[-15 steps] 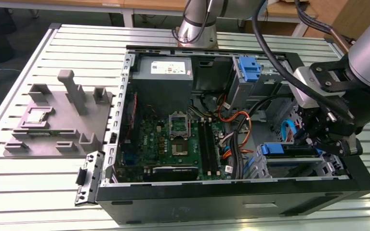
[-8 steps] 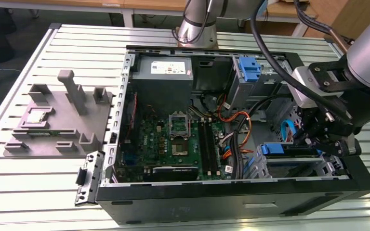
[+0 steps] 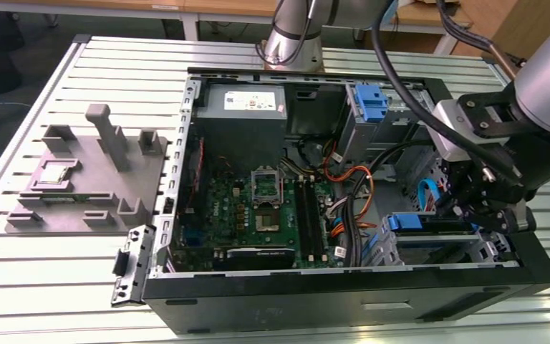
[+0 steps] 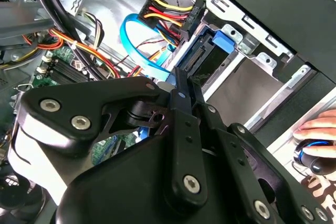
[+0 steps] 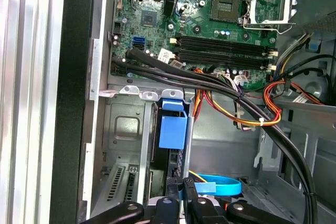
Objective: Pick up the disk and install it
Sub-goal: 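Insert the first disk wire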
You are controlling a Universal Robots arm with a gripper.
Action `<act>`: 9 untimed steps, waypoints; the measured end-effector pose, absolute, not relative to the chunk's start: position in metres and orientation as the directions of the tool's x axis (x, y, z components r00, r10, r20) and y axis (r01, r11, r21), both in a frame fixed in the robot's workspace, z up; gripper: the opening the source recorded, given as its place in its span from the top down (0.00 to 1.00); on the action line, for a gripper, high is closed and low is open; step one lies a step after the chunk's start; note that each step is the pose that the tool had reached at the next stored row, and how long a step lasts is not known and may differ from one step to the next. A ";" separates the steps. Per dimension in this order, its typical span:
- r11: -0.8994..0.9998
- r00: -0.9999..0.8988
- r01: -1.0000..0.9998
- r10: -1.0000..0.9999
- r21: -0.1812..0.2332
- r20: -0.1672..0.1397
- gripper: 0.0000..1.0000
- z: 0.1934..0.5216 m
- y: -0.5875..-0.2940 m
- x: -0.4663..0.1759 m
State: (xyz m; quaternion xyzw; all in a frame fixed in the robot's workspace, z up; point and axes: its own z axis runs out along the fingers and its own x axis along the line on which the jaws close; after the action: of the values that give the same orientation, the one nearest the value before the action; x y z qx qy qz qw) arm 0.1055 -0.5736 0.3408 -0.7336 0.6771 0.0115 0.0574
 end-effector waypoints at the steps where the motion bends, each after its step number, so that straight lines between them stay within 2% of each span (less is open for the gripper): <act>1: -0.076 0.082 -0.995 -0.992 -0.069 -0.095 0.84 0.341 -0.574 0.106; 9: -0.075 0.082 -0.995 -0.992 -0.069 -0.095 0.84 0.339 -0.574 0.105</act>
State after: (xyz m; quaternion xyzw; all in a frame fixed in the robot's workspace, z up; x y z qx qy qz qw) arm 0.1054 -0.5737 0.3393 -0.7332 0.6775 0.0115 0.0574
